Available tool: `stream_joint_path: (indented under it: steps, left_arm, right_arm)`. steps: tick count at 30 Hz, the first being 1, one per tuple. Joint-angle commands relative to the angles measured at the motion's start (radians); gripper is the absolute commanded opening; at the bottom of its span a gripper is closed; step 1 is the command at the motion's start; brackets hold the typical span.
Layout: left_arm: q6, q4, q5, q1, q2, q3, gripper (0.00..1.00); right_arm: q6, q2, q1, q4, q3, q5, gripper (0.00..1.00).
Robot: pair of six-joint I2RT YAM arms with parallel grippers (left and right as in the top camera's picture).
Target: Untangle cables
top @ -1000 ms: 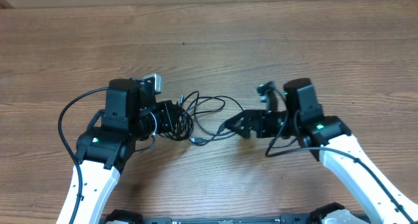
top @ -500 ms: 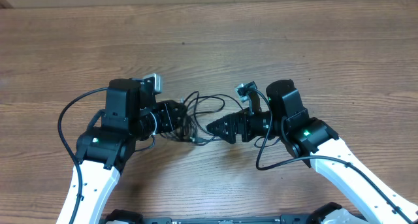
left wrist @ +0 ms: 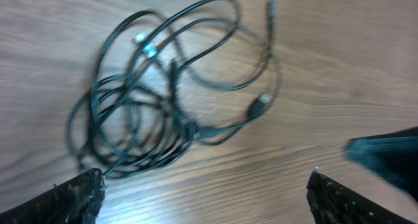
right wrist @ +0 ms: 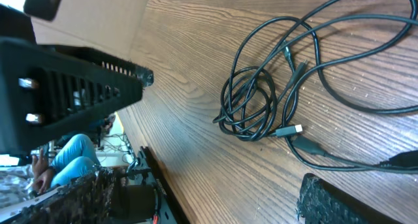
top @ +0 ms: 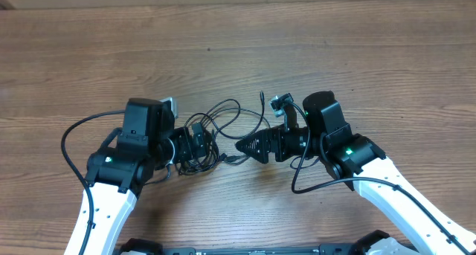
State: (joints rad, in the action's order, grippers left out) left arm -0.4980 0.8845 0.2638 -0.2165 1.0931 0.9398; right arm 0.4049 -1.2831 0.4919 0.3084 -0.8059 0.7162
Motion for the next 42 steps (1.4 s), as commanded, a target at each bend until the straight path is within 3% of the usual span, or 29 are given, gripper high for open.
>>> stream_joint_path:
  steps: [1,7,12,26,32,42]
  left_arm:
    - [-0.026,0.044,-0.148,-0.006,-0.014,0.018,1.00]
    - [-0.118,0.096,-0.345,-0.006,-0.014,0.016,1.00]
    - [-0.135,0.095,-0.406,-0.006,-0.004,0.014,1.00]
    - [-0.135,0.102,-0.405,-0.006,0.160,0.011,1.00]
    - [-0.134,0.085,-0.406,-0.006,0.210,0.011,1.00]
    - [-0.134,0.041,-0.407,-0.006,0.216,0.011,1.00]
  right_arm:
    - [0.039,0.001,0.006,0.008,-0.013,-0.010,0.91]
    - [0.121,-0.033,0.032,0.030,-0.013,-0.078,0.90]
    - [0.226,-0.108,0.081,0.003,-0.013,-0.113,0.90]
    - [0.428,-0.276,0.203,-0.152,-0.013,-0.151,0.81]
    - [0.542,-0.281,0.245,-0.185,-0.013,-0.243,0.70]
    - [0.615,-0.281,0.364,-0.210,-0.013,-0.442,0.69]
